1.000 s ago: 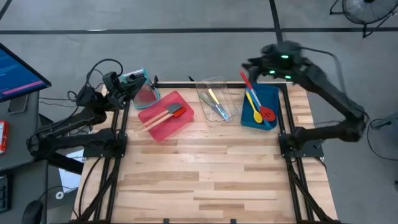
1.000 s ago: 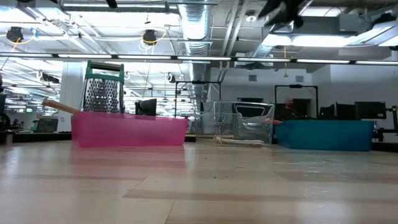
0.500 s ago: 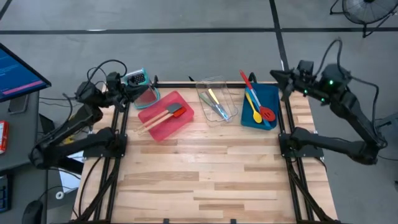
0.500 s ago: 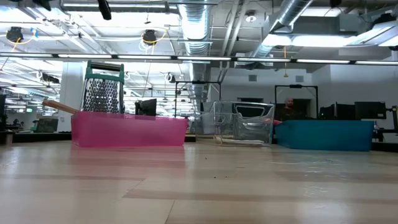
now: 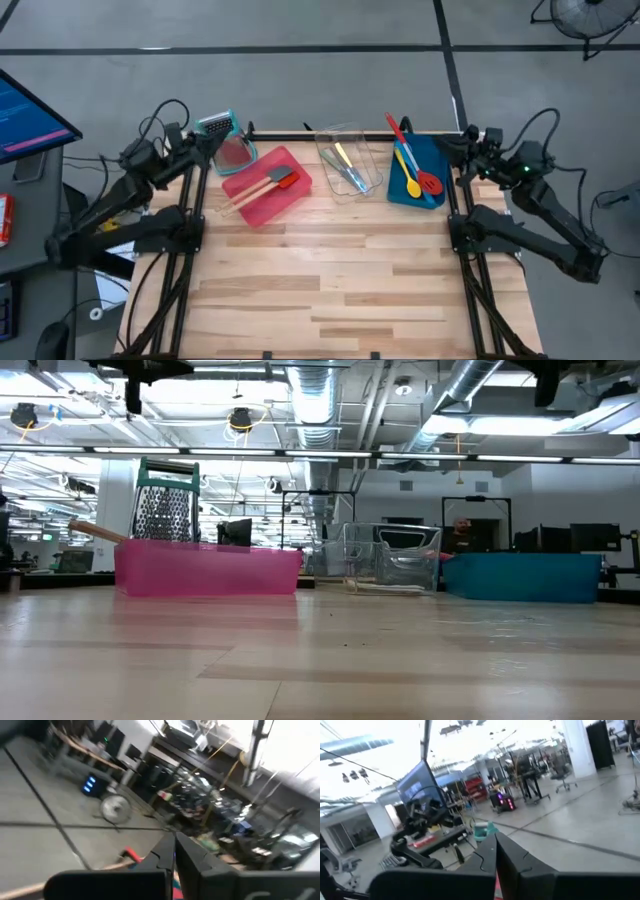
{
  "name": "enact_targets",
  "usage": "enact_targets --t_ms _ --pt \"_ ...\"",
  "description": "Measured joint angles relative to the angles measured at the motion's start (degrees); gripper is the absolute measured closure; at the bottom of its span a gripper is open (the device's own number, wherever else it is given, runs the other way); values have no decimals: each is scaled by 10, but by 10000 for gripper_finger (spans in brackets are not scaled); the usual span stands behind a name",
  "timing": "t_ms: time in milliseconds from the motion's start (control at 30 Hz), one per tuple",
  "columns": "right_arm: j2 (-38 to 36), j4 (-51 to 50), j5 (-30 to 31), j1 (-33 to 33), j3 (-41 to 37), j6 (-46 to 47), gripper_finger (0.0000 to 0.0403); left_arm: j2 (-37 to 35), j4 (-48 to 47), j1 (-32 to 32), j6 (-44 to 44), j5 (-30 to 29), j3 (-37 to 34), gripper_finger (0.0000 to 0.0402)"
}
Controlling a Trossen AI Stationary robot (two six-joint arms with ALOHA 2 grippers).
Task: Pick & Place Kitchen Items
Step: Return to Home Position
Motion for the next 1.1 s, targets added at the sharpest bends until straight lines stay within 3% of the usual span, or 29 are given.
enact_targets --t_ms 133,267,467,567,833,1100 --pt "-21 70 -15 0 -43 -3 402 23 -12 -124 88 -129 0 401" --pt "-44 146 -14 -4 -88 -5 402 30 -15 -215 130 -174 -1 401" --pt "-81 139 -15 -18 -133 3 402 -40 -24 -236 149 -25 0 401" --pt "-99 145 -15 -24 -158 5 403 -81 -69 -228 148 21 0 401" --pt "-144 222 -16 -24 -233 41 403 -167 -106 -226 128 30 -58 401" --pt "-200 250 -29 -23 -294 55 403 -258 -27 -226 109 45 -173 401"
